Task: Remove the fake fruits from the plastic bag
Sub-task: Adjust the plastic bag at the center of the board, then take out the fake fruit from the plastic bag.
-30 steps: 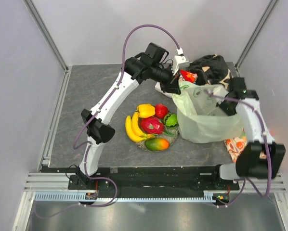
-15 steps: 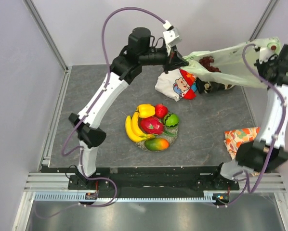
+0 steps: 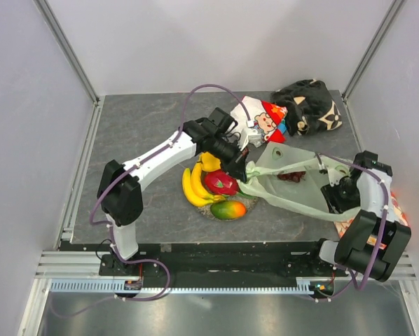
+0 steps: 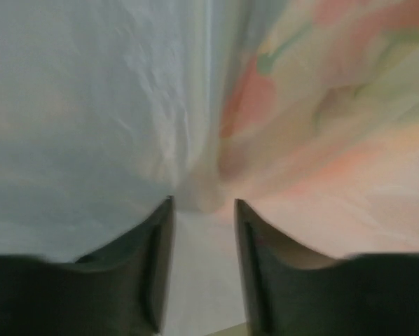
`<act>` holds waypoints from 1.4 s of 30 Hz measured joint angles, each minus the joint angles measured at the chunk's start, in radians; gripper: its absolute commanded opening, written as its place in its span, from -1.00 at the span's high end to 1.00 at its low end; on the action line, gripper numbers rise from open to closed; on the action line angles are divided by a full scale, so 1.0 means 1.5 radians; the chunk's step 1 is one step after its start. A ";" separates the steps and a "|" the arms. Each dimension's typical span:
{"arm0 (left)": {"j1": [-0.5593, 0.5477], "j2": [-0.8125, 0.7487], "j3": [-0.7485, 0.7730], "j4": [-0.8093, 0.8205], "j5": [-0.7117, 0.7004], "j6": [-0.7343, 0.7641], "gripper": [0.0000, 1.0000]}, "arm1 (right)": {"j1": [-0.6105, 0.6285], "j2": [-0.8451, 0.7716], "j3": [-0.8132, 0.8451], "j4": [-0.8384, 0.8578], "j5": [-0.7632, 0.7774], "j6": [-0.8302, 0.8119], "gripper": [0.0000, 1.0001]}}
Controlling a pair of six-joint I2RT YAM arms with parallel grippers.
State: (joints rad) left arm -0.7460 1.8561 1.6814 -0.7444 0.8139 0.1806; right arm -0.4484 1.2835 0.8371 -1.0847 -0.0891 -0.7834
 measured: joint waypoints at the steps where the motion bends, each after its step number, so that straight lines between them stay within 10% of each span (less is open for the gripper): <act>1: -0.001 0.006 -0.009 -0.016 -0.002 0.001 0.97 | -0.001 -0.002 0.018 -0.018 -0.016 -0.010 -0.25; 12: -0.011 0.011 0.109 -0.022 -0.018 -0.003 0.97 | 0.023 -0.027 0.397 -0.141 -0.263 -0.106 -0.75; 25: -0.031 0.073 0.193 -0.003 -0.071 -0.050 0.97 | 0.024 0.106 0.306 -0.170 -0.432 -0.033 -0.79; 35: -0.030 0.073 0.212 0.036 -0.075 -0.112 0.97 | 0.137 -0.036 0.282 -0.175 -0.466 -0.048 -0.80; 42: -0.019 0.073 0.218 0.049 -0.046 -0.128 0.97 | 0.158 -0.050 0.289 -0.177 -0.463 -0.016 -0.33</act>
State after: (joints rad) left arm -0.7746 1.9663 2.0090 -0.6704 0.7444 -0.0113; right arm -0.2119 1.2087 1.2713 -1.3506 -0.7841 -0.8074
